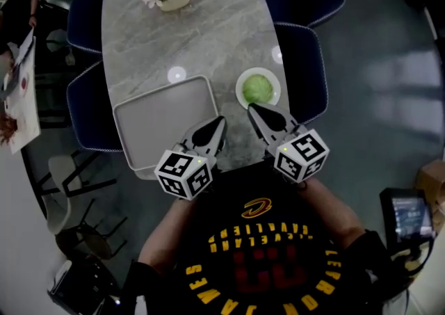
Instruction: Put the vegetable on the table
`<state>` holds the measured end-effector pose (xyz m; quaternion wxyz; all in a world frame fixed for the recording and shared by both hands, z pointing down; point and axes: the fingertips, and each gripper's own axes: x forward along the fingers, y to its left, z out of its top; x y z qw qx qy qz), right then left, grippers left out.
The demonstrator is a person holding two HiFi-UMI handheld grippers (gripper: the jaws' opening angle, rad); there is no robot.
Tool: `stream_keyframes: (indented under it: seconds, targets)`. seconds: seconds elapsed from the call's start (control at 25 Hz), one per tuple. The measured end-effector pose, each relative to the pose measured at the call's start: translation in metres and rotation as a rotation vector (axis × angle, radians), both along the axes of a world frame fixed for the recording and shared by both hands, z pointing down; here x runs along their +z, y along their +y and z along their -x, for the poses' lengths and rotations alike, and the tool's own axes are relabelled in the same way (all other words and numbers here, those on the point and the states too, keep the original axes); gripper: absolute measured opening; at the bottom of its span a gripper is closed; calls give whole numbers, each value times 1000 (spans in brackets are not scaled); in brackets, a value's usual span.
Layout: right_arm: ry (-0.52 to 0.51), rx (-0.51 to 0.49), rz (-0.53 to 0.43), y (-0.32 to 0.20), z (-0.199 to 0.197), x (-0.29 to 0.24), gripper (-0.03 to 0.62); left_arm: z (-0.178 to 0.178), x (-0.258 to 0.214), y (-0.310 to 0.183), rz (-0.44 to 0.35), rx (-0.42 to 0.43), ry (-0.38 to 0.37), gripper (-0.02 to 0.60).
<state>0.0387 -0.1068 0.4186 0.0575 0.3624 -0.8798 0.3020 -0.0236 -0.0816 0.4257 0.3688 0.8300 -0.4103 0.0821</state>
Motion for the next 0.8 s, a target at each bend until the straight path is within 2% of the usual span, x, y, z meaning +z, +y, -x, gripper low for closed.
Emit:
stream_keyframes:
  seconds: [0.12,0.36,0.8]
  targets:
    - [-16,4,-21,6,13,-14,5,7,-20,5,-56,32,-5,0]
    - [-32,27,-37,18,35,-25,5,25,-48,17,-111,42,47,0]
    - [22,66,-185,28,63,-75,5,51,-94,29,-264,104,42,0]
